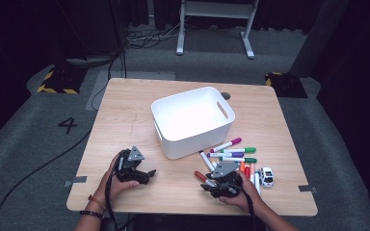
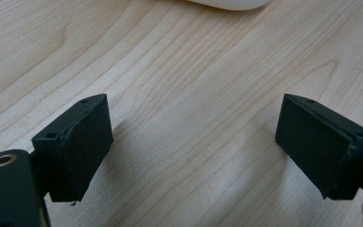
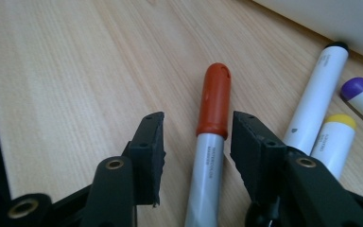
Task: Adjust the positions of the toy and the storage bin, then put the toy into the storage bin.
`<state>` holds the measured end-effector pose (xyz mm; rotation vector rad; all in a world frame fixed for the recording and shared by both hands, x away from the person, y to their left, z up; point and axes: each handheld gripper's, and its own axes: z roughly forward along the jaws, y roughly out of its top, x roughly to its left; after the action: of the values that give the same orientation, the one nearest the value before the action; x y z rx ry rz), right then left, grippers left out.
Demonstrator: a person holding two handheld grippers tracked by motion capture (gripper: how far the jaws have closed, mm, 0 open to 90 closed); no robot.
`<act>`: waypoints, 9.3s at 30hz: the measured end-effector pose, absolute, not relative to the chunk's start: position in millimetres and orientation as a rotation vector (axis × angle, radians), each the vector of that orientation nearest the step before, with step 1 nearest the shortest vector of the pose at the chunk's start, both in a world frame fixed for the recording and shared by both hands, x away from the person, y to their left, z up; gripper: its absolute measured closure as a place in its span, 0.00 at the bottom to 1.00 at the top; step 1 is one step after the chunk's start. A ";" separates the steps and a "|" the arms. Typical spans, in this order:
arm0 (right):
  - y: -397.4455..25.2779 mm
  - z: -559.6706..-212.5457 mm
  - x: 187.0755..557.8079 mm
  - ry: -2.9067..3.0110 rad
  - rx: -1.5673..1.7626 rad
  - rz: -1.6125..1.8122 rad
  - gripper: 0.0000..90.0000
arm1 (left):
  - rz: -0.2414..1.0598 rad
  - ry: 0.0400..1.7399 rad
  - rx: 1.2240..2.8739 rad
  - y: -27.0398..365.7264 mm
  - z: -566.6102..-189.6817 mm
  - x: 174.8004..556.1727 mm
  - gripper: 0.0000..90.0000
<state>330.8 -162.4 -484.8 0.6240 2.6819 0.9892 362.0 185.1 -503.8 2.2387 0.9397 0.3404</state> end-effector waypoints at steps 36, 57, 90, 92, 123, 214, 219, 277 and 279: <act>-152.9 -487.2 340.7 2.705 0.702 0.992 0.83 | 0.332 0.929 2.239 185.7 -504.0 362.6 0.13; -191.6 -411.3 340.0 2.510 0.626 1.324 0.83 | 0.330 0.927 2.239 185.7 -504.1 362.6 0.13; -208.6 -328.3 394.0 2.338 0.618 1.326 0.83 | 0.330 0.925 2.240 185.8 -504.1 362.7 0.13; -207.6 -324.8 397.2 2.337 0.618 1.339 0.83 | 0.330 0.926 2.240 185.8 -504.1 362.7 0.13; -158.4 -305.5 447.2 2.335 0.594 1.291 0.83 | 0.331 0.928 2.240 185.7 -504.1 362.6 0.13; -204.9 -364.5 409.2 2.368 0.732 1.150 0.66 | 0.332 0.928 2.238 185.6 -504.2 362.6 0.13; -202.8 -392.7 379.3 2.460 0.675 1.151 0.66 | 0.332 0.931 2.238 185.5 -504.2 362.4 0.13; -168.9 -483.1 362.3 2.769 0.626 0.913 0.82 | 0.333 0.926 2.240 185.7 -504.1 362.6 0.13; -168.9 -482.8 361.6 2.769 0.639 0.915 0.82 | 0.333 0.926 2.240 185.7 -504.1 362.6 0.13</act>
<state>361.6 -168.9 -482.8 0.6394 2.7689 0.9151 362.6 185.7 -504.1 2.2404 0.9261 0.3328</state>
